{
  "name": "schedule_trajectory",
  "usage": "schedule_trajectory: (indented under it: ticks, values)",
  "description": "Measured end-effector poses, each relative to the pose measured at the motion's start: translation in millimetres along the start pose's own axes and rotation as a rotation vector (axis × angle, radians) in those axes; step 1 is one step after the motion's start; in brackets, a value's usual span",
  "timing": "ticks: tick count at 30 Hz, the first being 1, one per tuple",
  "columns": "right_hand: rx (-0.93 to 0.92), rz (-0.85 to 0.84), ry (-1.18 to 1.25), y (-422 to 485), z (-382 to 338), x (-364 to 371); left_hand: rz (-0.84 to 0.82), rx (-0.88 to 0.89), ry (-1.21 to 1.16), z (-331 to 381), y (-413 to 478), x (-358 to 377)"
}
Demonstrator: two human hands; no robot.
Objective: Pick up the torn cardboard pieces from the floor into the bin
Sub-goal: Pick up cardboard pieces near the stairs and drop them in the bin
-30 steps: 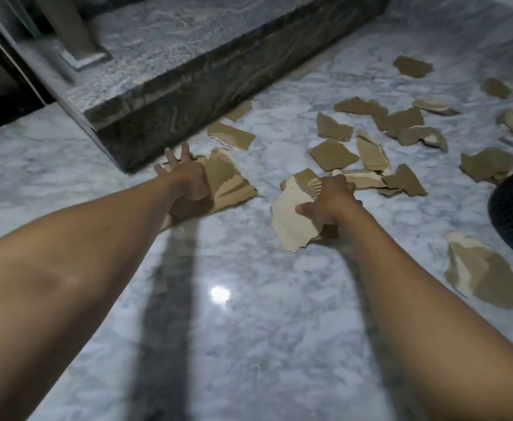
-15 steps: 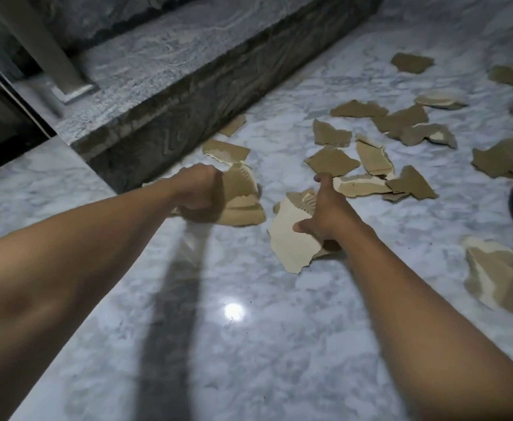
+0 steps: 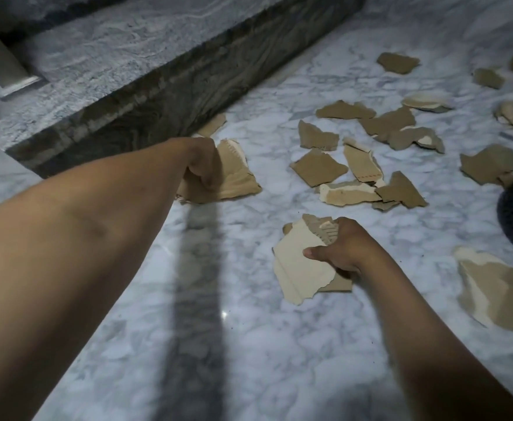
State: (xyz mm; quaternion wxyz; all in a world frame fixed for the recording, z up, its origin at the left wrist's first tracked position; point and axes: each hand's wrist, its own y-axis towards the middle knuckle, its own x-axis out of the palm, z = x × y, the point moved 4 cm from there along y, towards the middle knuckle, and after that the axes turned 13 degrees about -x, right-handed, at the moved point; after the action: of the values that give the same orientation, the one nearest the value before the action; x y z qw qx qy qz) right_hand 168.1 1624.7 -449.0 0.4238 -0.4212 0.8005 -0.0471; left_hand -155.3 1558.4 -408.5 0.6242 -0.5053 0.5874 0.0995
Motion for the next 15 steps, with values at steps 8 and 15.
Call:
schedule_trajectory:
  ticks: [8, 15]
  values:
    - [-0.011, 0.001, 0.028, -8.8, -3.3, -2.2, 0.068, 0.011, -0.134, -11.5, 2.9, 7.9]
    - [-0.021, 0.000, 0.006, -4.6, 3.7, -0.9, 0.138, 0.063, -0.084, -9.5, 20.5, -6.8]
